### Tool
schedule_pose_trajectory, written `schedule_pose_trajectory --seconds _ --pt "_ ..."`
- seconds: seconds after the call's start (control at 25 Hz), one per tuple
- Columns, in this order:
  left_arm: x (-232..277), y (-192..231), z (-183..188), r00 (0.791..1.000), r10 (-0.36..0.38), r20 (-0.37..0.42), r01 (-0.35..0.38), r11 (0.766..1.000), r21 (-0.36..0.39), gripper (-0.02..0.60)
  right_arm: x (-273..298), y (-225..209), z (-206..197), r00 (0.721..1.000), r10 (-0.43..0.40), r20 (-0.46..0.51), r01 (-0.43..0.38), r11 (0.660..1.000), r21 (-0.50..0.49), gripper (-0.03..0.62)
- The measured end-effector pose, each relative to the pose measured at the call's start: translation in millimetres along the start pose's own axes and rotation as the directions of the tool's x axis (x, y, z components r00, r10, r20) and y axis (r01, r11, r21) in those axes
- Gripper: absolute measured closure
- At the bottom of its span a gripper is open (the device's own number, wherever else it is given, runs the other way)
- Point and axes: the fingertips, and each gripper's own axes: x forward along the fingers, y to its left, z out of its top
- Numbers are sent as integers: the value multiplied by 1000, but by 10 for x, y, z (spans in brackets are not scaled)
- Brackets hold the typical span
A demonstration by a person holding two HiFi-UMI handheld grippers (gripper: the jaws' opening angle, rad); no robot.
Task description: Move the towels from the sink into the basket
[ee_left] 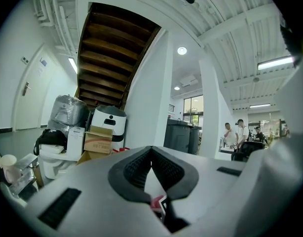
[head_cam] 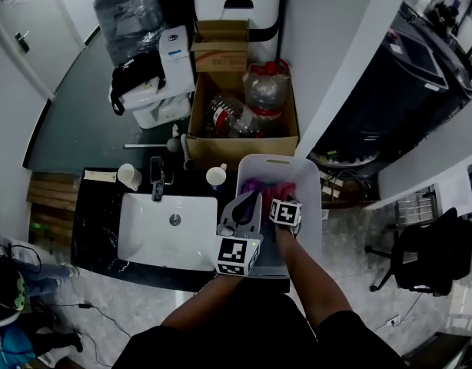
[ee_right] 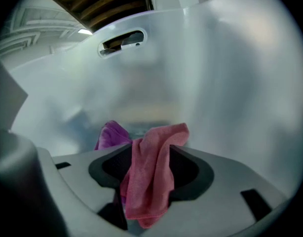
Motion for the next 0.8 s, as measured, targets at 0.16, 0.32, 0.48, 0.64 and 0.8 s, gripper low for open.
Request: schedule_pose_trajectory --seconds 0.16,0.32,0.48,0.64,0.8 --pt "-46 -40 31 1000 -18 6 18 1000 -10 569 -162 120 201 999 28 24 -28 1000 -6 350" --pt "-121 -85 65 1000 -21 19 21 1000 -4 569 -358 217 383 995 65 75 -67 997 26 347" --pt "-205 -131 61 999 -35 23 35 999 -31 569 -668 348 538 979 152 134 -168 979 118 348" --pt "-334 -136 68 999 -31 39 32 999 -19 569 -1174 493 695 947 216 238 -243 966 89 375" --pt "-439 -128 61 999 -26 42 27 1000 -15 569 -1624 639 719 913 256 317 -256 966 -42 470"
